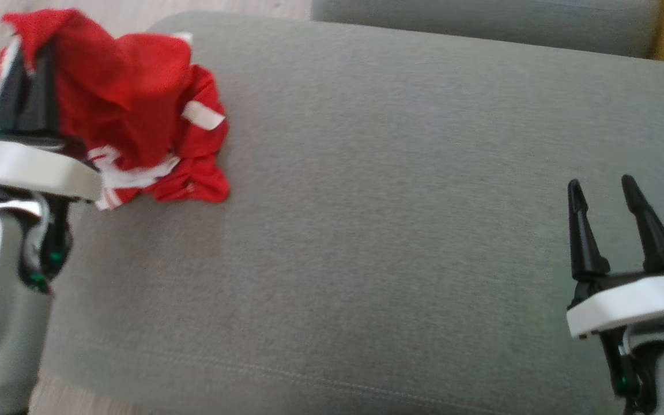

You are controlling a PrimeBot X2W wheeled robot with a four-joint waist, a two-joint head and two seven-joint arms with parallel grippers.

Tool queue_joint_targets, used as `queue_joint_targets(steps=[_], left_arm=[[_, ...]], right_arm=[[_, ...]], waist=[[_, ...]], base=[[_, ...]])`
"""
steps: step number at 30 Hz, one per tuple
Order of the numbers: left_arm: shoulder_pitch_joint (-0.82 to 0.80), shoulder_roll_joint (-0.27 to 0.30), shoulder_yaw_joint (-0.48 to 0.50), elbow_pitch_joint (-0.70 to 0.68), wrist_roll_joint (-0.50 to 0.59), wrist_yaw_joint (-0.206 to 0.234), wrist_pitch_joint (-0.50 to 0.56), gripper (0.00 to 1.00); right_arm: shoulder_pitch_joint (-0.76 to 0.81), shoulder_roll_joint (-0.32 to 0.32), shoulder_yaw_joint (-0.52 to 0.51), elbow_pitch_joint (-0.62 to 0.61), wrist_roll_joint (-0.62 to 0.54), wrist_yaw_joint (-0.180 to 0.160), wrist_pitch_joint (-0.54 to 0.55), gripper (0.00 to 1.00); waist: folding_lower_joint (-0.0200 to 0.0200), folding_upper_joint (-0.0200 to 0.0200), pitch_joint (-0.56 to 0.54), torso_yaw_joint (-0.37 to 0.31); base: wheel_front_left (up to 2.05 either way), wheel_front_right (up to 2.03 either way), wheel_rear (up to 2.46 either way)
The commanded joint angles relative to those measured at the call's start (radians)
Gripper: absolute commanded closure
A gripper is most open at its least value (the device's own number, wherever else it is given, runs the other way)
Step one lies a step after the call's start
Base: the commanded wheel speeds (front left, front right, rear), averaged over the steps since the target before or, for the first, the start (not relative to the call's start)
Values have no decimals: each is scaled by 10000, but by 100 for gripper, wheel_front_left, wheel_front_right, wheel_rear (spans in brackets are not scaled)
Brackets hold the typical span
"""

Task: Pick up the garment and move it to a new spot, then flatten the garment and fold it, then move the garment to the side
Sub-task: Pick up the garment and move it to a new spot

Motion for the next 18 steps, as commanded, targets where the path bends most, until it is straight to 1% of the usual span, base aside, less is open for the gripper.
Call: queue_joint_targets(steps=[1,3,5,6,7,9,11,13,16,18], left_arm=[[-204,403,208,-1225,113,155,325,100],[5,305,-101,-2039,154,174,716,100],[126,87,-503,-2638,166,129,991,100],[184,-34,-679,-2847,165,136,1107,100],[184,-34,-679,-2847,165,136,1107,100],[280,-355,-1027,-3133,74,118,1259,100],[281,-679,-1440,-3228,80,62,1321,100],[142,-1047,-1905,-3178,78,-87,1347,100],[-253,-1620,-2567,-2839,20,-419,1370,100],[-609,-1913,-2869,-2500,117,-549,1302,100]], right_arm=[[-20,-56,263,-469,132,42,-98,0],[27,-52,292,-530,294,42,-125,0],[39,-51,305,-573,443,42,-168,0],[33,-50,323,-610,493,42,-190,0],[33,-50,323,-610,493,42,-190,0],[-29,-50,372,-671,567,42,-240,0],[-108,-49,427,-683,606,42,-276,0],[-198,-49,480,-678,654,42,-319,0],[-339,-48,578,-632,730,42,-402,0],[-426,-48,659,-592,812,42,-465,0]], waist=[[1,0,-168,-460],[1,0,-142,-773],[1,0,-90,-1091],[1,0,-21,-1267],[1,0,-21,-1267],[1,0,152,-1667],[1,0,330,-2074],[1,0,547,-2467],[1,0,887,-3044],[1,0,1122,-3433]], base=[[0,0,0],[0,0,0],[0,0,0],[0,0,0],[0,0,0],[0,0,0],[0,0,0],[0,0,0],[0,0,0],[0,0,0]])
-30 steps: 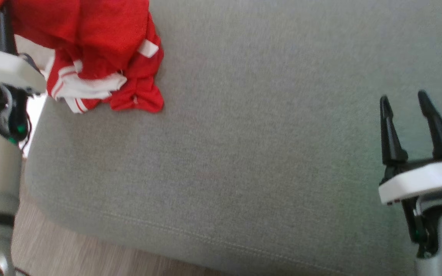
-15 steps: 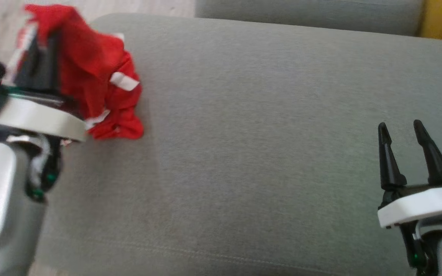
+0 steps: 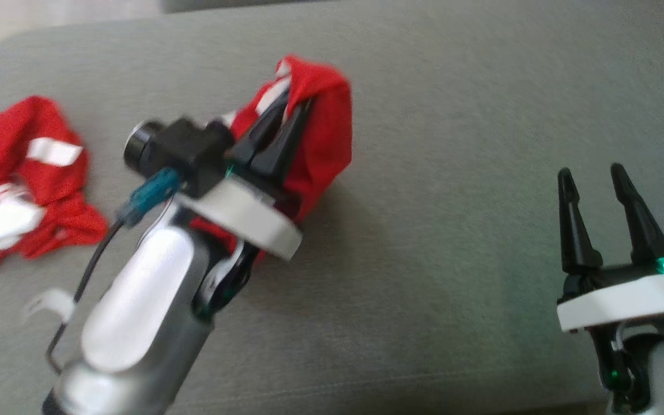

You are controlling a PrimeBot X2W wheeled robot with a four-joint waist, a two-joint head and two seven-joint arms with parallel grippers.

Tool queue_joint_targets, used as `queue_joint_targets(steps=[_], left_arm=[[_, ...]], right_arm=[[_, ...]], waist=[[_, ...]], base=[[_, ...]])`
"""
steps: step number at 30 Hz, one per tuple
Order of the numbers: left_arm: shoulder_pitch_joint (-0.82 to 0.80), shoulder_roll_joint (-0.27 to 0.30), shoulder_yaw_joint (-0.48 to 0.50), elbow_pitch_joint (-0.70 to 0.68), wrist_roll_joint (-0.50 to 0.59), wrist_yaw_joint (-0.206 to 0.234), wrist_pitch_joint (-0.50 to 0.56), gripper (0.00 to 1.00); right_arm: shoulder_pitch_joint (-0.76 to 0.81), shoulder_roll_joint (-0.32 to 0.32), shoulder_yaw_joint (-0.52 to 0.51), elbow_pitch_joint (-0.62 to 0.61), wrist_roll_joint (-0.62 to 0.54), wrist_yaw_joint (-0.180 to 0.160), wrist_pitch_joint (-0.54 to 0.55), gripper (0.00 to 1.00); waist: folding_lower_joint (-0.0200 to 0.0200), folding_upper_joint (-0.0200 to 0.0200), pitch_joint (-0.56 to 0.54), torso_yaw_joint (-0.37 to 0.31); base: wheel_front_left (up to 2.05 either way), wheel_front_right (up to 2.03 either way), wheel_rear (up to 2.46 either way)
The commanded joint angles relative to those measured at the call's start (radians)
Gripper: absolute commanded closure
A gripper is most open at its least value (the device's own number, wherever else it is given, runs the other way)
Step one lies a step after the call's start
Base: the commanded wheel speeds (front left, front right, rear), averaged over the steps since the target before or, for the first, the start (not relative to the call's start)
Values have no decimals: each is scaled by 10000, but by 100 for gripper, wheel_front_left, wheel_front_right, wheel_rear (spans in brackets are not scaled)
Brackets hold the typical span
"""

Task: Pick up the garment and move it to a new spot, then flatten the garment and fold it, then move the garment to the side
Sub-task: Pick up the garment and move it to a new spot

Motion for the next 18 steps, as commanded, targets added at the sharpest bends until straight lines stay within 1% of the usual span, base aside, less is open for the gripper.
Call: queue_joint_targets(steps=[1,5,10,13,17,18], left_arm=[[-866,53,347,-187,82,-42,-124,100],[-1576,-396,4,672,218,-249,-315,100],[-2191,-871,-509,1592,292,-529,-591,100],[-2326,-1068,-895,2168,239,-669,-648,100],[-2282,-1209,-1564,3074,131,-868,-441,100],[-2245,-1228,-1736,3281,97,-916,-384,96]], right_arm=[[-457,-58,304,-315,96,42,-122,0],[-610,-57,389,-220,204,42,-311,0],[-738,-57,408,-154,313,42,-512,0],[-836,-57,457,-102,367,42,-630,0],[-907,-57,479,30,408,42,-758,0],[-920,-57,485,66,412,42,-784,0]], waist=[[1,-1,615,-778],[1,-1,1060,-1442],[1,-1,1581,-1963],[1,-1,1787,-2148],[1,-1,1910,-2223],[1,-1,1916,-2216]], base=[[0,0,0],[0,0,0],[0,0,0],[0,0,0],[0,0,0],[0,0,0]])
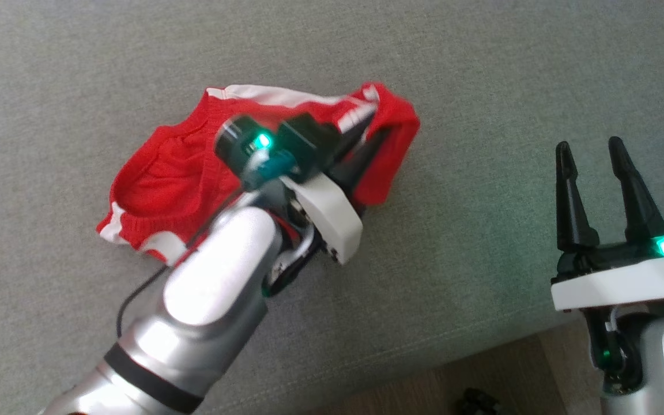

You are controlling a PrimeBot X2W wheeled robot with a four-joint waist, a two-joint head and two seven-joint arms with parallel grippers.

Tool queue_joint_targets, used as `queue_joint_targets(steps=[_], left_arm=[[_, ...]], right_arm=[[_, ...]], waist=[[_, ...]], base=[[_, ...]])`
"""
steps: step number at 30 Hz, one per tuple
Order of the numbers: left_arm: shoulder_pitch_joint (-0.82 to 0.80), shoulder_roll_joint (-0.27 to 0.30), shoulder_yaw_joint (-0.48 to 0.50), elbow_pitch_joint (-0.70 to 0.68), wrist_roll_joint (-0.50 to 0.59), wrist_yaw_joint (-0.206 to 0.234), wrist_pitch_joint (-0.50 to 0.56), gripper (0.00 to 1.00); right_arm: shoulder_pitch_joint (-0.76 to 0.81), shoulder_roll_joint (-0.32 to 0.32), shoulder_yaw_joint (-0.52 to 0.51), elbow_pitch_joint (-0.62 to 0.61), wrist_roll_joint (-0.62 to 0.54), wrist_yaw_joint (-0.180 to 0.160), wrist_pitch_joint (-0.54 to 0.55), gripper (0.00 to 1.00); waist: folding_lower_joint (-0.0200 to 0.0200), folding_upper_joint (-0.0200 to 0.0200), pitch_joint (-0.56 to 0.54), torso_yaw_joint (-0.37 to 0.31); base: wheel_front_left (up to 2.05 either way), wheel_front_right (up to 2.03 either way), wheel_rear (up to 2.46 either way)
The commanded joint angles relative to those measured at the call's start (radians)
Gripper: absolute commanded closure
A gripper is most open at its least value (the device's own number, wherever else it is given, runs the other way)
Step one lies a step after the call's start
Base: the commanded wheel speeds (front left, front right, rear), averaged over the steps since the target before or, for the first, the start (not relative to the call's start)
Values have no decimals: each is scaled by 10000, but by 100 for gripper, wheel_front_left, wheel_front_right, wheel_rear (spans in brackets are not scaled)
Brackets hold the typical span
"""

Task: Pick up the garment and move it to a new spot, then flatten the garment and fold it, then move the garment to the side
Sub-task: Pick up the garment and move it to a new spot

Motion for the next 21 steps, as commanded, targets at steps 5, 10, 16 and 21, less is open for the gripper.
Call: queue_joint_targets(steps=[5,10,16,21], left_arm=[[-128,-74,-395,171,112,-123,-421,0],[349,120,-422,20,170,92,-1052,0],[972,669,324,-592,50,849,-1533,0],[1873,1376,1930,-1219,-348,2026,-1795,0]], right_arm=[[-192,-59,190,-102,65,42,-164,0],[-121,-59,230,68,-14,42,-97,0],[26,-59,187,98,-138,42,52,0],[225,-59,155,53,-304,42,301,0]], waist=[[-2,0,-209,229],[-2,0,-747,718],[-2,0,-1313,1329],[-2,0,-1830,2063]], base=[[0,0,0],[0,0,0],[0,0,0],[0,0,0]])
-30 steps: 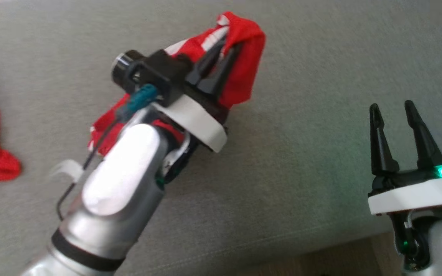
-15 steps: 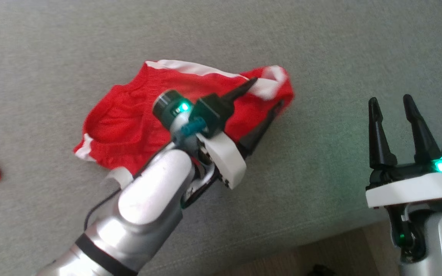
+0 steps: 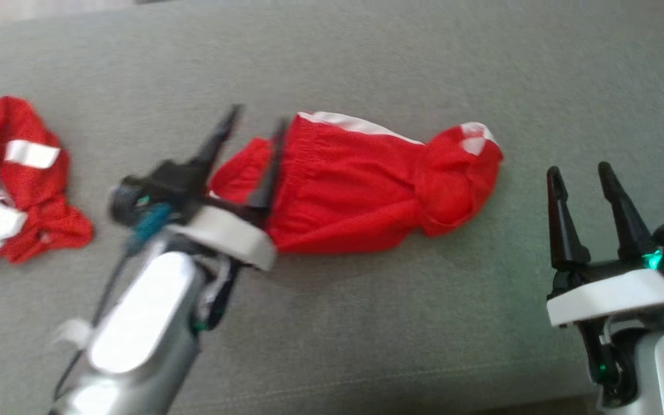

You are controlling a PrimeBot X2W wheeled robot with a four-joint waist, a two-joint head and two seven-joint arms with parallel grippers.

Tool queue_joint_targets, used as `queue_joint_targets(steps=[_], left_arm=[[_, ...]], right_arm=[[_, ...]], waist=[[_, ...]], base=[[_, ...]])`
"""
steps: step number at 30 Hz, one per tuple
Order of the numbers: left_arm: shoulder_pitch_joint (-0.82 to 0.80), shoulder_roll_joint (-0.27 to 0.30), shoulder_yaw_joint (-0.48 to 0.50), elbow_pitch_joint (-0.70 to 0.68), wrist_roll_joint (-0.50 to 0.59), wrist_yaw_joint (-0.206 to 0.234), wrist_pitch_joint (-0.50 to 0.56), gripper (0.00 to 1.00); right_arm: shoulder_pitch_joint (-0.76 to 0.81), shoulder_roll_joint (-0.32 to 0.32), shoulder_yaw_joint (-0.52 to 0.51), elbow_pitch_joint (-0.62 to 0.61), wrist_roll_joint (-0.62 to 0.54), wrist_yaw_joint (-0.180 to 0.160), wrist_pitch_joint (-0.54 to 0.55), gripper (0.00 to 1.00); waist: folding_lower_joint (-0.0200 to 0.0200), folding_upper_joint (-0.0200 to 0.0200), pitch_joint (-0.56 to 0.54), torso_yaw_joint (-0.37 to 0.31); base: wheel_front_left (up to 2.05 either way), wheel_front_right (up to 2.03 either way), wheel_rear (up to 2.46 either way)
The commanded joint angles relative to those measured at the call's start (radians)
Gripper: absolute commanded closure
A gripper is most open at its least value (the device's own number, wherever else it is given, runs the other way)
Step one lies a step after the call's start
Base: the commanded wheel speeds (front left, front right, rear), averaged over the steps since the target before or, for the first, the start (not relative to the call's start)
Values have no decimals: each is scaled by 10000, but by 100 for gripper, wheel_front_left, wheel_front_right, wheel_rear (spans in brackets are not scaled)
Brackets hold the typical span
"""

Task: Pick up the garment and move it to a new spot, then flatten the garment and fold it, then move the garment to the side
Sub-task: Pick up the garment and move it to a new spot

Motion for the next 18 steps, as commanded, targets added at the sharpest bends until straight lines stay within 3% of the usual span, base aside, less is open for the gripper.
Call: queue_joint_targets(steps=[1,6,11,18], left_arm=[[-58,312,588,-415,-97,151,-91,0],[691,913,1721,-703,-348,512,-127,0],[1587,1412,2781,-985,-627,439,-132,0],[2590,1796,2749,-1190,-504,149,-130,0]], right_arm=[[-80,-57,202,-375,-80,42,70,0],[7,-57,142,-443,-225,42,235,0],[137,-57,107,-436,-312,42,321,0],[623,-57,-56,-458,-394,42,504,0]], waist=[[0,0,-359,437],[0,0,-631,905],[0,0,-924,1224],[0,0,-1342,1520]], base=[[0,0,0],[0,0,0],[0,0,0],[0,0,0]])
